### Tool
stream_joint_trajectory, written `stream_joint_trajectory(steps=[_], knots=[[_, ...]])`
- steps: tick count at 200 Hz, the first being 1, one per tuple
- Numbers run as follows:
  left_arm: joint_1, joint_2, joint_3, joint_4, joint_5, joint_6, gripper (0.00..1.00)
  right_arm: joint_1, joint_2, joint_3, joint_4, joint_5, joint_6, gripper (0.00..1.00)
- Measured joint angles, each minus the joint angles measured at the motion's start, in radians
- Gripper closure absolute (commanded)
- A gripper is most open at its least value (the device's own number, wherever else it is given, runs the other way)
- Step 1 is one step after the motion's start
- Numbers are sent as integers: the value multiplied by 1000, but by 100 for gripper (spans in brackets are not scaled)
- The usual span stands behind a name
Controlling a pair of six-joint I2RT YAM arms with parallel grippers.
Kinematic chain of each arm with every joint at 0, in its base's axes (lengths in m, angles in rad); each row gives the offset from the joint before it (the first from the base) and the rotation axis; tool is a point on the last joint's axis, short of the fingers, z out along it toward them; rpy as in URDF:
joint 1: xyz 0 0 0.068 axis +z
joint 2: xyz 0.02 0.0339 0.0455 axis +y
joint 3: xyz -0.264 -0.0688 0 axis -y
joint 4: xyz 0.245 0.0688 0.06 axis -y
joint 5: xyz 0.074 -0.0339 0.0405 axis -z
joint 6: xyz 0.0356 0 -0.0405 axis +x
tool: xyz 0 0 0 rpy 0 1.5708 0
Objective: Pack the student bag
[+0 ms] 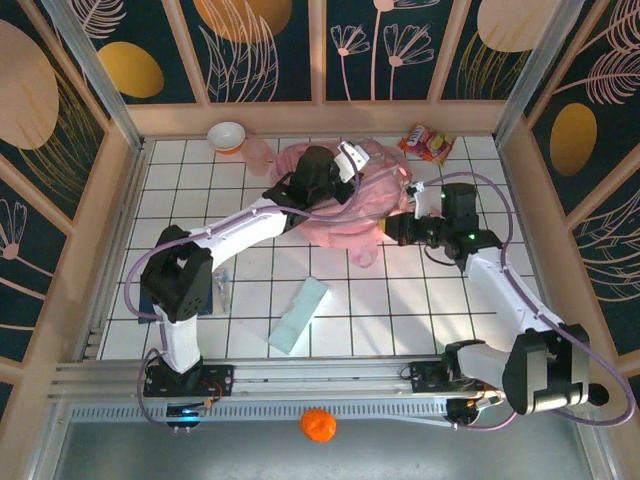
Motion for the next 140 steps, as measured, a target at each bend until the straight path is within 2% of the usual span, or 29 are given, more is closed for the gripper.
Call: stream_joint_trajectory(steps=[35,74,109,140], knots=[[-51,12,27,-25,-117,-206,100,98,-37,-19,-10,111,189,100],[-81,35,92,-58,-209,-414,100,164,-117,-45,-2,240,360,100],[-91,81,199,-95,-262,-558,100,270,-130,-52,5,341,476,100],[-100,127,297,-143,-303,-633,100,364,-123,-52,14,445,552,100]])
